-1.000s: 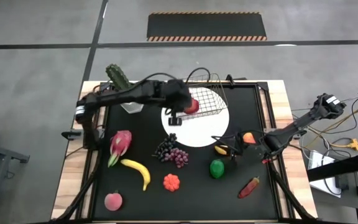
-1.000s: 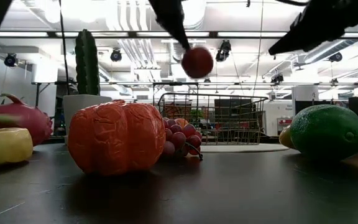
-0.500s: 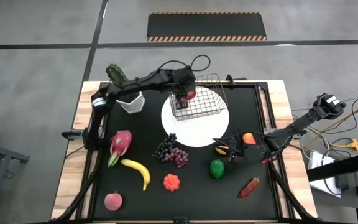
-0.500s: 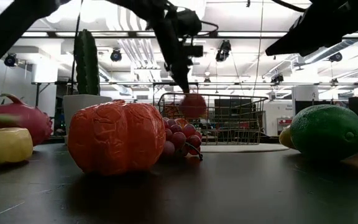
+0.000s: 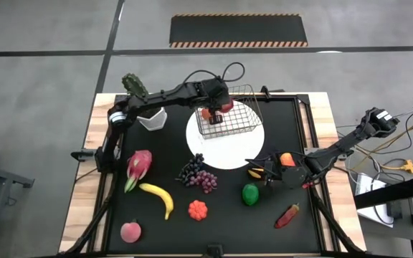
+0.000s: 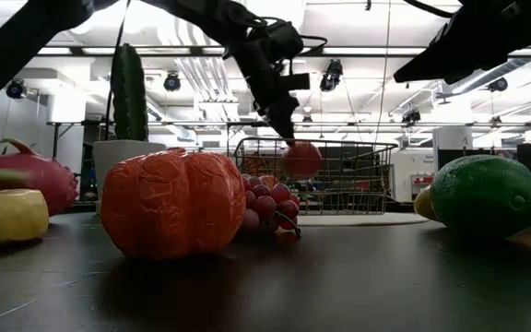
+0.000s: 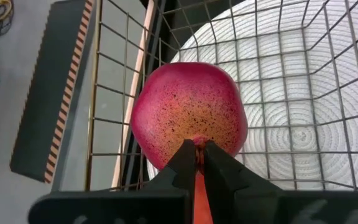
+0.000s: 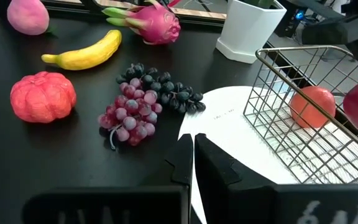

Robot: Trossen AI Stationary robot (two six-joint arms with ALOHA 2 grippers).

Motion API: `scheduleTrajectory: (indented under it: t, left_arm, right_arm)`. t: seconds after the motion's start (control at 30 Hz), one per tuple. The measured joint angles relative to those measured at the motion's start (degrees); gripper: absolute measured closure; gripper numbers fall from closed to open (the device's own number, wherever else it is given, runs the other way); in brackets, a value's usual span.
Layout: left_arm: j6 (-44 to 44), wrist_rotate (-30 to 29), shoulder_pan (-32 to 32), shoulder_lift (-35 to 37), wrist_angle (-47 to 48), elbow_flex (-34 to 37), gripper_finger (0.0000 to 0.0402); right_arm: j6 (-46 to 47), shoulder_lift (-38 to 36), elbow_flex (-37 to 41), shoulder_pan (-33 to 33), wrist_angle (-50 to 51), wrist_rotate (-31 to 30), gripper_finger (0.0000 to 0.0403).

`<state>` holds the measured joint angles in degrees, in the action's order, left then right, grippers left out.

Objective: Build produce basket
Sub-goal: Put the red pomegranate into the wire basket

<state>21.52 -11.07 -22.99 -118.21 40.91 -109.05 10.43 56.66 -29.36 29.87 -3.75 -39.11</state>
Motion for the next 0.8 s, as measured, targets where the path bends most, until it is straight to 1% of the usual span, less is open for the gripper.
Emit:
scheduleTrajectory:
  t: [0.17,0.3,0.43,0.8]
  left_arm:
    - [-0.11,1.31,-0.21,0.00,-0.72,1.60,0.0401]
    - [-0.11,1.44,-0.19,0.00,-3.83,4.24,0.0401]
    - [-0.71,1.44,-0.19,-0.04,-4.54,4.58,0.0398]
    - [-1.62,1.44,-0.19,-0.04,-4.46,4.58,0.0342]
  right_arm:
    - [0.05,0.00,0.00,0.00,0.00,0.00,0.0394]
    - [0.06,0.00,0.00,0.00,0.00,0.00,0.0394]
    - [0.07,0.00,0.00,0.00,0.02,0.00,0.0394]
    - [0.09,0.00,0.00,0.00,0.02,0.00,0.0394]
